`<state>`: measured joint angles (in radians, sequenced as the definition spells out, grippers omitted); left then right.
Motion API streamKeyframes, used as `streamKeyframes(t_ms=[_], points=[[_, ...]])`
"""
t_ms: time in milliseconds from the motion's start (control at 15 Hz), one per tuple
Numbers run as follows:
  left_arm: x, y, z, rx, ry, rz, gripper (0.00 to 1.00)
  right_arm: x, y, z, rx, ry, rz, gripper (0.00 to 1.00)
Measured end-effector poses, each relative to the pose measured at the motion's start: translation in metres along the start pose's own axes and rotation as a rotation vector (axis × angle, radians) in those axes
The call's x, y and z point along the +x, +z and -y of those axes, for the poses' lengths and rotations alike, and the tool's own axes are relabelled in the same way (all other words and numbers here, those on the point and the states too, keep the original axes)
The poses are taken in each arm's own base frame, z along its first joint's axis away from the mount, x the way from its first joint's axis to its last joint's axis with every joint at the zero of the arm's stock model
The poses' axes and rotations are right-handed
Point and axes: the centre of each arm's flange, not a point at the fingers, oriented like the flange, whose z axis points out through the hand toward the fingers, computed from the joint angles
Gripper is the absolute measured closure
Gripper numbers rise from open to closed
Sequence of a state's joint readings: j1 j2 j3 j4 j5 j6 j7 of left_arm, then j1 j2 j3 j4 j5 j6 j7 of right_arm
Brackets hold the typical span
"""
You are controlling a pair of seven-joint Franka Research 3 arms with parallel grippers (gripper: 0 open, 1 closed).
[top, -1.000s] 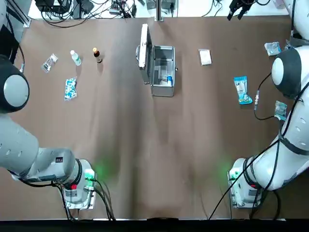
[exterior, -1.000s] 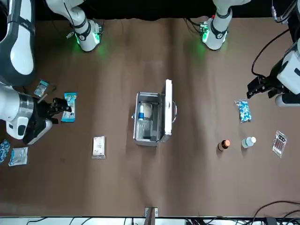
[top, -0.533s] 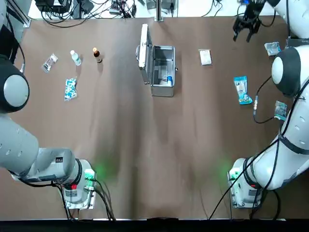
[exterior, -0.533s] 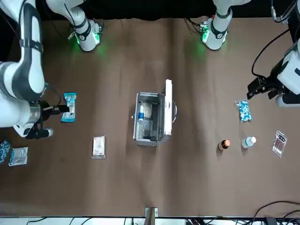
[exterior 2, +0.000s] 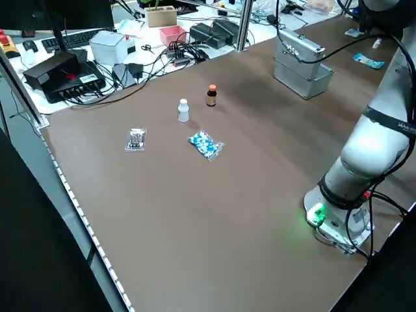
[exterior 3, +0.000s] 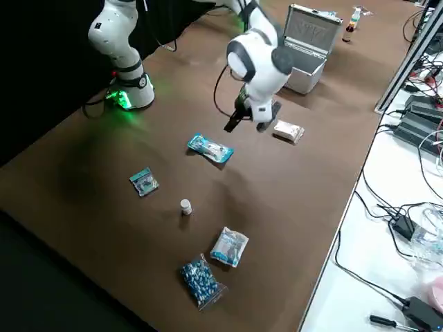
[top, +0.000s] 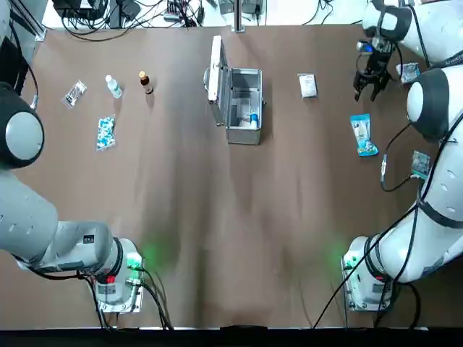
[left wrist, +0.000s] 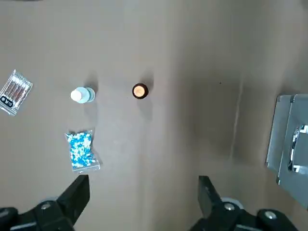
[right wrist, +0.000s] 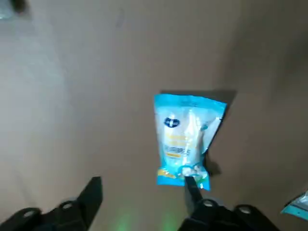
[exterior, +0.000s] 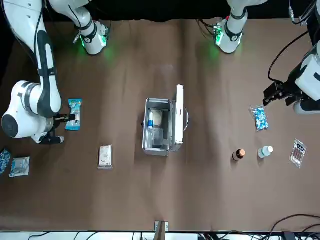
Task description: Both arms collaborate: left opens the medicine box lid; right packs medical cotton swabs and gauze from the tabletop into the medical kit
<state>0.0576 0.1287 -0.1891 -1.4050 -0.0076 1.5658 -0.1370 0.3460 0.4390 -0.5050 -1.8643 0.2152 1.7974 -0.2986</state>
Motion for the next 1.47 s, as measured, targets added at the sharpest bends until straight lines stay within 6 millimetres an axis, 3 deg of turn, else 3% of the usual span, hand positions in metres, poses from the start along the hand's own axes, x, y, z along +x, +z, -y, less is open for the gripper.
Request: streamKeyframes(t_ms=[67, 133, 267, 333, 533, 1000, 1467], points=[[0.000, 0.000, -0.001, 0.000, 0.001, 0.000, 0.00, -0.002, 0.010, -0.008, 0.005, 0.004, 0.010, 0.26], [0.000, 0.000, -0.001, 0.000, 0.001, 0.000, 0.00, -0.002, 0.019, -0.013, 0.007, 0.011, 0.022, 0.34], [0.000, 0.000, 0.000, 0.000, 0.001, 0.000, 0.00, 0.000, 0.037, -0.020, 0.001, 0.025, 0.042, 0.37], [0.000, 0.000, 0.000, 0.000, 0.001, 0.000, 0.00, 0.003, 0.045, -0.023, -0.004, 0.030, 0.055, 0.45], [0.000, 0.000, 0.000, 0.000, 0.001, -0.001, 0.00, 0.009, 0.066, -0.028, -0.017, 0.041, 0.085, 0.51], [0.001, -0.001, 0.004, 0.000, 0.003, -0.008, 0.00, 0.016, 0.086, -0.048, -0.034, 0.072, 0.078, 0.52], [0.000, 0.000, -0.005, -0.002, 0.020, -0.009, 0.00, 0.021, 0.101, -0.050, -0.045, 0.073, 0.093, 0.59]])
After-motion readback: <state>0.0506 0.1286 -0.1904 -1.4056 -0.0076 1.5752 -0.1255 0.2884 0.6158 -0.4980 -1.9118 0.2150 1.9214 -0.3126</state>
